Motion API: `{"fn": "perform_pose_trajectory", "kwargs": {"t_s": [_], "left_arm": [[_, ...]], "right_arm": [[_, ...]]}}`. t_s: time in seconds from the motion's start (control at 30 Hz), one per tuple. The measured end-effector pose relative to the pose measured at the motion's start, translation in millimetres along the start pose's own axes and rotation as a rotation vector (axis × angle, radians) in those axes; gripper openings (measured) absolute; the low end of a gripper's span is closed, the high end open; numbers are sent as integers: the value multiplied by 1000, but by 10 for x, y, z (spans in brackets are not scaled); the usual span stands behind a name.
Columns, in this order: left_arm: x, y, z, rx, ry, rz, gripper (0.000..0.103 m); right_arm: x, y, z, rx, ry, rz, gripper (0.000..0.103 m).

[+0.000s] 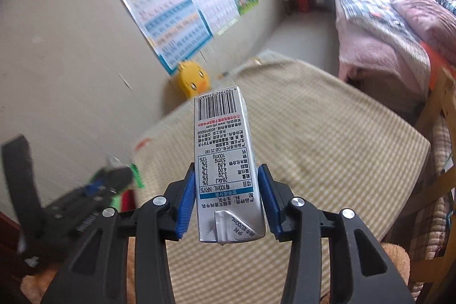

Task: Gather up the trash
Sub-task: 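Carry the bottle and milk carton over the red bucket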

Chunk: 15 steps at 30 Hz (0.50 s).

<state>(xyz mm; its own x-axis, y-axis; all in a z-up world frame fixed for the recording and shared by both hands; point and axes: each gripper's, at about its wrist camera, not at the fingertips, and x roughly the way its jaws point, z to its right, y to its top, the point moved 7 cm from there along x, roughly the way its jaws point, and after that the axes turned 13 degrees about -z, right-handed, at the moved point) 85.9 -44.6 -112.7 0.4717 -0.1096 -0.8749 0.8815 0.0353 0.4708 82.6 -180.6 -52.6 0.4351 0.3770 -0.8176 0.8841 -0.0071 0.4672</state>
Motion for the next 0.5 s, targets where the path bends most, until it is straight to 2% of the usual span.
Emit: {"fn": "perform_pose_trajectory", "kwargs": {"t_s": [0.23,0.5], "left_arm": [[-87,21,-129,-16,-2,14,22],[-130,3,-426,-65,26,27,22]], "right_arm": [[-176,90,-283,-39,32,42,41],[-70,77,-512,-83,44,21,41]]}}
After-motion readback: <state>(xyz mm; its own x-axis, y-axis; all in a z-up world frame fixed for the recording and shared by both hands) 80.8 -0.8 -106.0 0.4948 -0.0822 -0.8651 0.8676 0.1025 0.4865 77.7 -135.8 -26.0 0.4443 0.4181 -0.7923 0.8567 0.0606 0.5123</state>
